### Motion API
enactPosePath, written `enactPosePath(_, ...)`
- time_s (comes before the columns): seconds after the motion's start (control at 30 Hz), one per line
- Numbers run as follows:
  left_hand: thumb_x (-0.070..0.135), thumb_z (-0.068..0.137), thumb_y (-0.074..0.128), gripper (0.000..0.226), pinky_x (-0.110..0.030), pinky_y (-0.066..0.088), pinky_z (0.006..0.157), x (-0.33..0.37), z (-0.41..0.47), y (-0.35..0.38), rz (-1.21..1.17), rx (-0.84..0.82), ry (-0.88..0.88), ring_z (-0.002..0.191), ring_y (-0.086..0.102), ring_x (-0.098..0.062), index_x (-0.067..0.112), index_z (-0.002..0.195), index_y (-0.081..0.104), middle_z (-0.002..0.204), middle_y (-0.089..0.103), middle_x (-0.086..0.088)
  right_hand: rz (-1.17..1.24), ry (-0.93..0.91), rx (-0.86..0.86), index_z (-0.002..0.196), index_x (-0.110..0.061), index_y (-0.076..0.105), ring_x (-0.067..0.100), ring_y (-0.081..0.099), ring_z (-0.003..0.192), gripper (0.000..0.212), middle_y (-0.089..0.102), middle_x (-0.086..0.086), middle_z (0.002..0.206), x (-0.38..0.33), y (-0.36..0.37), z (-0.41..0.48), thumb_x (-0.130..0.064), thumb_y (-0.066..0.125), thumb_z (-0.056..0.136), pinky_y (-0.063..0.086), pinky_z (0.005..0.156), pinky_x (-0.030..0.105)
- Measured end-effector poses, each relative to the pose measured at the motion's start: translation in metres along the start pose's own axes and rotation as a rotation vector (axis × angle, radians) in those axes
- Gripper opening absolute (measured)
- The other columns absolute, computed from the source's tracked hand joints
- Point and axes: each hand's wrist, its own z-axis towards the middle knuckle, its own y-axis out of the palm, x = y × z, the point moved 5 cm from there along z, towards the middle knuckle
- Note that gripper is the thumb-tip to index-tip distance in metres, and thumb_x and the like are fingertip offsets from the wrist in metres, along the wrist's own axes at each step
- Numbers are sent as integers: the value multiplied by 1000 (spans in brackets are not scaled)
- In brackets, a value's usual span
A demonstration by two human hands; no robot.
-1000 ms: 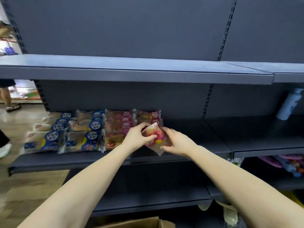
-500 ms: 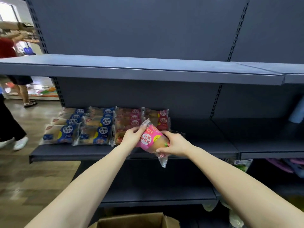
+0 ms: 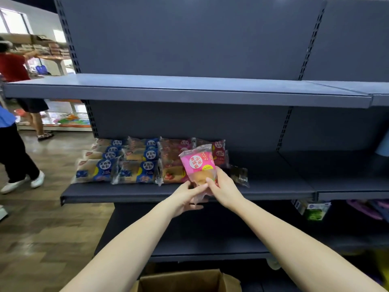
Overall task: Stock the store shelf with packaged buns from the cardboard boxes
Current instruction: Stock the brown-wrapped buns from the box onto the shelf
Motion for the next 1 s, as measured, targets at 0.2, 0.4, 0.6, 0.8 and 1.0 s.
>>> enactPosePath(0.2, 24, 81, 74, 60, -37, 60, 67, 5, -6, -36, 205, 186, 64, 103, 62, -24, 15, 133, 47, 132, 53, -5, -515, -309, 36, 149, -8, 20, 30, 37, 130, 64, 26, 12, 152, -5, 9, -17, -27, 43, 93, 41, 103, 44)
enactPosePath(0.4, 23, 83, 71, 47, -31, 59, 68, 32, -7, -55, 748, -10, -19, 96, 62, -17, 15, 125, 53, 111, 60, -2, -941, -506, 38, 145, -10, 28, 35, 35, 135, 97, 34, 9, 151, -7, 3, -3, -36, 72, 63, 35, 102, 60)
enactPosePath(0.6, 24, 82, 70, 55, -31, 59, 74, 30, 0, -54, 968, -77, -20, 94, 65, -18, 14, 133, 49, 114, 60, -4, -1146, -771, -190, 143, -15, 34, 30, 46, 130, 110, 55, 5, 133, 1, 38, 12, -49, 80, 49, 33, 97, 67)
enactPosePath(0.8, 28, 81, 73, 41, -26, 47, 88, 70, 13, -76, 799, 355, 348, 103, 59, -10, 20, 119, 58, 107, 60, 10, -1024, -493, -20, 143, -12, 37, 30, 61, 100, 96, 61, 9, 112, 9, 22, 58, -50, 69, 62, 35, 100, 61)
enactPosePath(1.0, 22, 90, 56, 44, -37, 42, 98, 60, 43, -82, 1003, 490, 368, 124, 44, -30, 17, 133, 48, 136, 49, -7, -865, -181, 95, 150, -7, 17, 42, 46, 124, 97, 48, 21, 136, 45, 1, 94, -39, 69, 74, 19, 111, 57)
